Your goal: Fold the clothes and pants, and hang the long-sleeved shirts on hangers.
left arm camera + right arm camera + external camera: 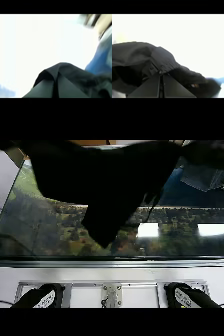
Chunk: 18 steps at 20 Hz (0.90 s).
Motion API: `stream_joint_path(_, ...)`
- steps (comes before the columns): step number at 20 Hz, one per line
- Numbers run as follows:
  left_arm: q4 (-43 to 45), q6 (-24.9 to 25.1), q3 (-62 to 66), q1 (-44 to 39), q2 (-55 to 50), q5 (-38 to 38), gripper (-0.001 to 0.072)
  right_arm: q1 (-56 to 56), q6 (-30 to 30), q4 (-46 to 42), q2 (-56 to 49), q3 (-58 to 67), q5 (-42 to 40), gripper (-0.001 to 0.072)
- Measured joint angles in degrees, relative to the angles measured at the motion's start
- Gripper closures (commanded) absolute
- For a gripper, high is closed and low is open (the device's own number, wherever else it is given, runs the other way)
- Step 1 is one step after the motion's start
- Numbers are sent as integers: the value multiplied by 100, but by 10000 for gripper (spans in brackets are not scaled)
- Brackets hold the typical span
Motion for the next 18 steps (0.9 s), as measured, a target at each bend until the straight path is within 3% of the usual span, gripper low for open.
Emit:
stream_joint_path(6, 2, -85, -15, 52, 1554, 629, 699, -42, 551, 131, 1593, 199, -114, 695)
stream_joint_path(11, 9, -356, -951, 57, 2575, 1565, 699, -42, 1432, -17, 2166, 225, 498, 696)
stream_joint_path(14, 9, -437, -1484, 57, 2752, 1923, 699, -44, 2304, -223, 2267, 140, 1300, 696)
stream_joint_path(18, 7, -516, -2033, 57, 2140, 1899, 699, -44, 3355, -413, 2310, -533, 2225, 696)
